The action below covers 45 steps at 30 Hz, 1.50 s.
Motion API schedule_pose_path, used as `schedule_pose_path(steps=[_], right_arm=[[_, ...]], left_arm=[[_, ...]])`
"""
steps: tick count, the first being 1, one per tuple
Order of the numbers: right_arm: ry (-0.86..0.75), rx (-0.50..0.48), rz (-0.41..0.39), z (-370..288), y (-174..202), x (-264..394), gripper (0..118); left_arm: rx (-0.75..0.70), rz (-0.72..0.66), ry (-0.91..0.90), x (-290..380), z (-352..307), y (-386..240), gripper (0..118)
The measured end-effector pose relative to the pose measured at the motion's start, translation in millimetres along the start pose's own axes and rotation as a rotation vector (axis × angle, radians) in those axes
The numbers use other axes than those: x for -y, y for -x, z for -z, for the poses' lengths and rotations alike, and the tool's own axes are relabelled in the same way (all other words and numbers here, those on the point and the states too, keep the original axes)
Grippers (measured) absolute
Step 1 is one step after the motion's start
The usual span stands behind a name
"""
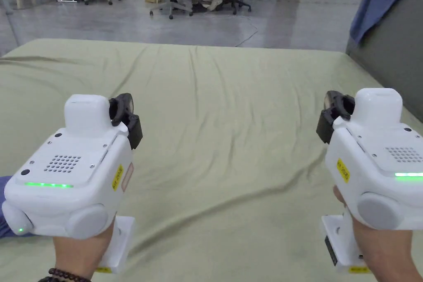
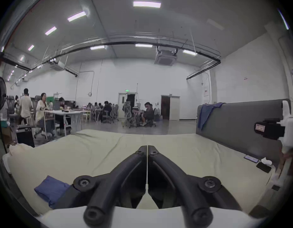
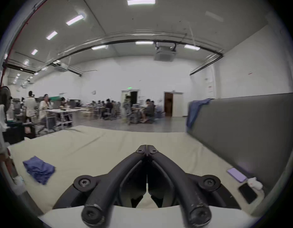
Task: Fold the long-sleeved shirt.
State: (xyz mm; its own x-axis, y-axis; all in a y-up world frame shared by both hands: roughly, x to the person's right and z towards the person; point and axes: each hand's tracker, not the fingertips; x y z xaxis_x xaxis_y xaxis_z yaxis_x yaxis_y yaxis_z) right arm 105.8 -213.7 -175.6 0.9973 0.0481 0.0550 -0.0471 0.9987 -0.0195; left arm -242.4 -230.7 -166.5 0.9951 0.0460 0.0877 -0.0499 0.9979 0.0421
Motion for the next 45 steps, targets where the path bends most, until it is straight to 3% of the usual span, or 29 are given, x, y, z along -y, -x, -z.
schedule_pose_path(steps=[7, 10, 14, 17, 20, 35, 37, 38, 40, 43, 44, 45], right_arm=[[0.035, 0.101, -0.032, -28, -49, 57, 0], [0.05, 0.085, -0.074, -19, -51, 65, 0], [0.021, 0.097, -0.026, -16, -56, 73, 0], [0.039, 0.088, -0.055, -17, -53, 83, 0], [0.08, 0.069, -0.03, -15, -52, 90, 0], [0.093, 0.039, -0.049, -15, -45, 91, 0], [0.094, 0.029, -0.046, -16, -44, 92, 0], [0.093, 0.025, -0.047, -16, -44, 93, 10], [0.094, 0.019, -0.053, -17, -43, 94, 82], [0.113, 0.019, -0.051, -17, -43, 97, 110], [0.085, 0.037, -0.059, -20, -44, 100, 118], [0.075, 0.043, -0.067, -20, -42, 99, 118]], left_arm=[[0.011, 0.142, 0.0, 37, -14, -42, 0], [0.016, 0.076, 0.04, 49, -11, -46, 0], [-0.008, 0.075, 0.07, 64, -14, -43, 0], [-0.009, 0.068, 0.091, 66, -14, -39, 0], [-0.019, 0.06, 0.08, 65, -13, -38, 0], [-0.023, 0.084, 0.104, 74, -12, -38, 0], [-0.028, 0.082, 0.106, 77, -12, -35, 22], [-0.028, 0.07, 0.113, 79, -12, -35, 38], [-0.028, 0.088, 0.122, 80, -11, -34, 80], [-0.036, 0.111, 0.11, 81, -10, -31, 98], [-0.033, 0.104, 0.105, 81, -10, -30, 114], [-0.04, 0.096, 0.082, 81, -12, -29, 118]])
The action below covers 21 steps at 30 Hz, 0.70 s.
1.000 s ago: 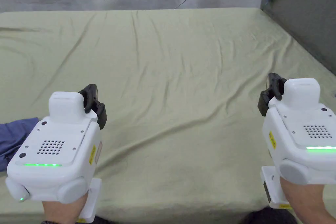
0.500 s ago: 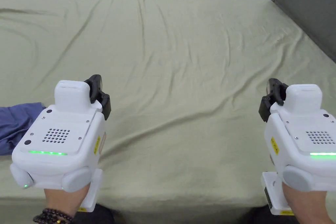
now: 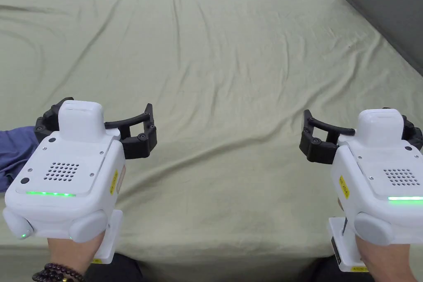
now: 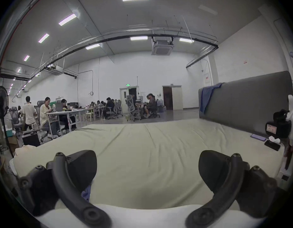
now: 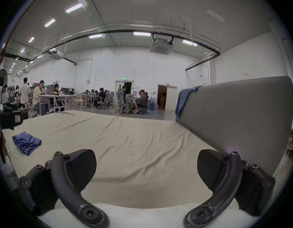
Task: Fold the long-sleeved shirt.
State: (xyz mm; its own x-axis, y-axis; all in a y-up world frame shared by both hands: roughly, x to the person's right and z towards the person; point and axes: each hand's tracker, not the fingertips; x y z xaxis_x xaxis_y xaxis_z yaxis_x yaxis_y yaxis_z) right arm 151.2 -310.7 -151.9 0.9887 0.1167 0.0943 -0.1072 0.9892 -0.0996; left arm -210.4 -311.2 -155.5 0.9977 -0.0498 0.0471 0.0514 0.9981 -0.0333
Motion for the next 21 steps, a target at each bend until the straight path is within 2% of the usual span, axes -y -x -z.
schedule_pose_path(steps=[1, 5, 21], right_arm=[[0.002, 0.002, -0.01, 1, 1, -2, 118], [-0.009, -0.004, -0.018, 3, 0, -1, 118], [-0.012, 0.012, -0.008, 5, 0, 3, 118]], left_arm=[[-0.004, 0.0, -0.057, -3, 0, 0, 118], [0.013, -0.036, -0.051, -1, 1, 3, 118], [0.02, 0.025, -0.056, 8, 5, -7, 118]])
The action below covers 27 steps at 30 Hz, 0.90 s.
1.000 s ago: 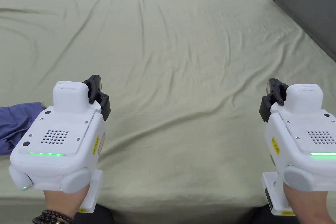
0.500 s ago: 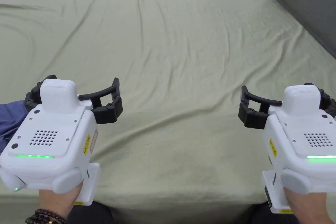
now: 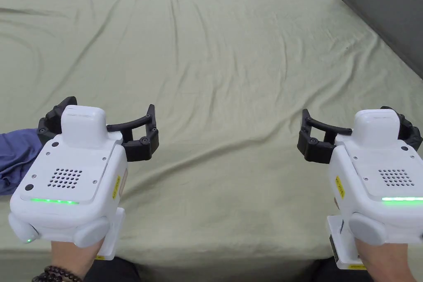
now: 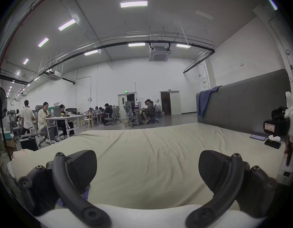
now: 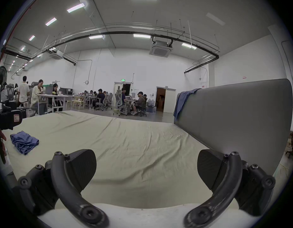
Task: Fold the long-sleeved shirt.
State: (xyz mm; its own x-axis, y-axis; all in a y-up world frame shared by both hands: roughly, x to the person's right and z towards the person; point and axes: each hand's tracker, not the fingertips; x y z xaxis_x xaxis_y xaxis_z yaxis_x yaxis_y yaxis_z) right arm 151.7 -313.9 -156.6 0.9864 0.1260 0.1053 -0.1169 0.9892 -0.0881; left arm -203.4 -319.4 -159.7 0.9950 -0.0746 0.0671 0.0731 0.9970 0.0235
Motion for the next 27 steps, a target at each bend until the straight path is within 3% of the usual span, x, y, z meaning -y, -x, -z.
schedule_pose_path(steps=[27], right_arm=[[0.001, -0.009, -0.001, 0.6, -0.7, 1.3, 118]], left_arm=[[0.001, 0.004, -0.002, -0.9, -0.9, -3.0, 118]])
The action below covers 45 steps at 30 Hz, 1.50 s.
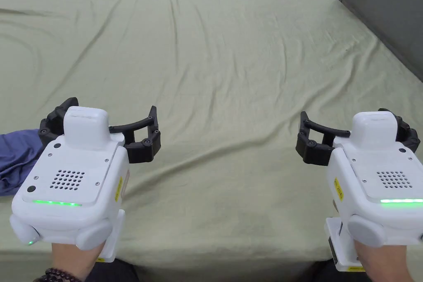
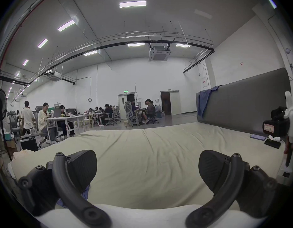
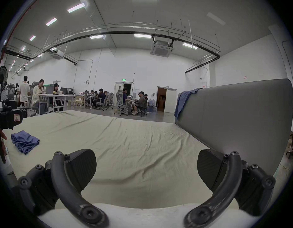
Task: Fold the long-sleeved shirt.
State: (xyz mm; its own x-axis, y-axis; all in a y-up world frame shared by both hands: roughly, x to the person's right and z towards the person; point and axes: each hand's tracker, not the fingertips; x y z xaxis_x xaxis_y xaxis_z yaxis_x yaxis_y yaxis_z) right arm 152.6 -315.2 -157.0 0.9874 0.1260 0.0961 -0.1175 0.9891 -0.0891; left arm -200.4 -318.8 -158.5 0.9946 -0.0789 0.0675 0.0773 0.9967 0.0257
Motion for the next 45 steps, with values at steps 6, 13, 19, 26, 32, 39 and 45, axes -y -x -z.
schedule_pose_path(steps=[6, 13, 19, 26, 32, 39, 45], right_arm=[[0.004, -0.002, 0.0, 0.5, 0.3, 0.4, 118], [-0.002, 0.0, -0.004, -0.2, 0.0, 0.2, 118], [-0.002, 0.008, -0.001, -0.3, -1.0, 0.2, 118], [0.002, 0.012, 0.0, -0.8, -0.5, 0.4, 118], [0.002, 0.01, 0.003, -1.9, -0.8, -0.2, 118], [0.002, 0.014, 0.003, -1.2, -1.2, -0.3, 118], [0.004, 0.015, 0.005, -1.0, -1.4, -0.3, 118]], left_arm=[[-0.003, 0.008, -0.006, 0.0, 0.1, 0.3, 118], [0.0, 0.019, -0.006, 1.3, 0.0, -0.6, 118], [-0.003, 0.017, 0.005, 2.3, 0.8, -0.6, 118], [-0.009, 0.016, 0.003, 1.5, 0.1, 0.8, 118], [-0.01, 0.018, 0.009, 1.5, 0.8, 1.0, 118], [-0.019, 0.018, 0.003, 0.5, 1.1, 0.6, 118], [-0.017, 0.017, 0.008, 0.9, 1.7, 1.5, 118]])
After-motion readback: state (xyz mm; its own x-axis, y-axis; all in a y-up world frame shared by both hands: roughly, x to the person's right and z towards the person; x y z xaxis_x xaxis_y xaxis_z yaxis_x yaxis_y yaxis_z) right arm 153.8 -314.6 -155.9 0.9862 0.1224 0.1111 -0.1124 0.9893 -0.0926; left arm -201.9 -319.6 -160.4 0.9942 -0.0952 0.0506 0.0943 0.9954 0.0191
